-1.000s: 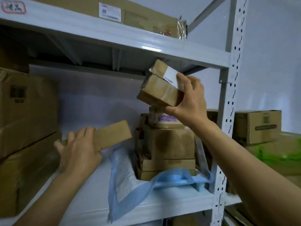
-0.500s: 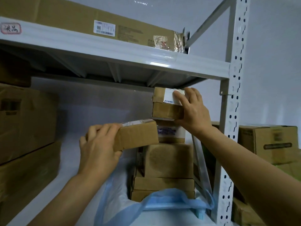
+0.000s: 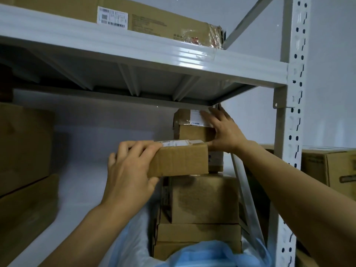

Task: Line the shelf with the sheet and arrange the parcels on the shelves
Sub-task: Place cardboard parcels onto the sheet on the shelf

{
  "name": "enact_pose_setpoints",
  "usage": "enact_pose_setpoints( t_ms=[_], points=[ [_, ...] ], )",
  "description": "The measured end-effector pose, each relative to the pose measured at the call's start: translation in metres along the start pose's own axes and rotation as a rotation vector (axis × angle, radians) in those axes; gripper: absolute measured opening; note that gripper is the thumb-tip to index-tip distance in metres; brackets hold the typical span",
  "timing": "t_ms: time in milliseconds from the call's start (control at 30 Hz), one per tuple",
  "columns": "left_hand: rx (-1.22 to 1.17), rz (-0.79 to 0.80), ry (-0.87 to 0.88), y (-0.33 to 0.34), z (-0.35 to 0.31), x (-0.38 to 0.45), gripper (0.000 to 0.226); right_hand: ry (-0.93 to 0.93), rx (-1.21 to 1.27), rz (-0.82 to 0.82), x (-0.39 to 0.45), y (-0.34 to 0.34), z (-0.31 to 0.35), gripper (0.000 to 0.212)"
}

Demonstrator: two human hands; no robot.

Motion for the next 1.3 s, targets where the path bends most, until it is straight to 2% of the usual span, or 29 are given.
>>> enact_pose_setpoints(
  t_ms=[100, 200, 233, 367, 533, 633, 700, 800, 867, 900, 967, 1033, 1300],
  points=[
    [-0.018, 0.020, 0.006, 0.003, -0.016, 0.004, 0.080, 0.028, 0.029, -0.118, -0.013, -0.021, -0.002, 0.073],
    [-0.031, 0.031, 0.020, 0.007, -0.038, 0.007, 0.077, 0.130, 0.293, -0.371, -0.044, -0.049, -0.004, 0.041],
    [-0.032, 0.043, 0.023, 0.009, -0.046, 0.008, 0.077, 0.174, 0.399, -0.408, -0.055, -0.052, -0.006, 0.035],
    [-0.054, 0.102, 0.018, 0.022, -0.074, 0.017, 0.075, 0.365, 0.877, -0.364, -0.094, -0.037, -0.025, 0.049],
    [-0.025, 0.173, -0.008, 0.040, -0.093, 0.022, 0.075, 0.509, 1.119, -0.130, -0.118, -0.002, -0.031, 0.031],
    [-0.064, 0.263, -0.006, 0.053, -0.095, 0.022, 0.077, 0.550, 1.062, -0.127, -0.125, 0.013, -0.029, 0.050],
    [-0.219, 0.303, -0.042, 0.057, -0.091, 0.019, 0.080, 0.574, 1.030, -0.147, -0.127, 0.019, -0.031, 0.060],
    [-0.538, 0.239, -0.246, 0.055, -0.072, 0.015, 0.087, 0.576, 1.022, -0.160, -0.128, 0.024, -0.031, 0.063],
    [-0.667, 0.198, -0.478, 0.062, -0.048, 0.011, 0.091, 0.570, 1.014, -0.166, -0.127, 0.028, -0.031, 0.061],
    [-0.747, 0.228, -0.602, 0.071, -0.036, 0.007, 0.089, 0.570, 1.021, -0.164, -0.127, 0.030, -0.030, 0.059],
    [-0.910, 0.330, -0.747, 0.092, -0.026, -0.002, 0.067, 0.587, 1.060, -0.145, -0.126, 0.036, -0.028, 0.056],
    [-0.937, 0.388, -0.753, 0.101, -0.026, -0.007, 0.037, 0.591, 1.072, -0.135, -0.126, 0.040, -0.026, 0.054],
    [-0.899, 0.301, -0.748, 0.103, -0.016, -0.008, 0.014, 0.580, 1.014, -0.119, -0.125, 0.048, -0.022, 0.055]
  ],
)
Point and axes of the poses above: each hand's wrist, its own x-axis towards the middle knuckle, its own y-axis out of the palm, z = x × y, the point moved 8 cm from there along x, towards the middle knuckle, and after that the axes turned 4 degrees about z, right-handed, at the moved point
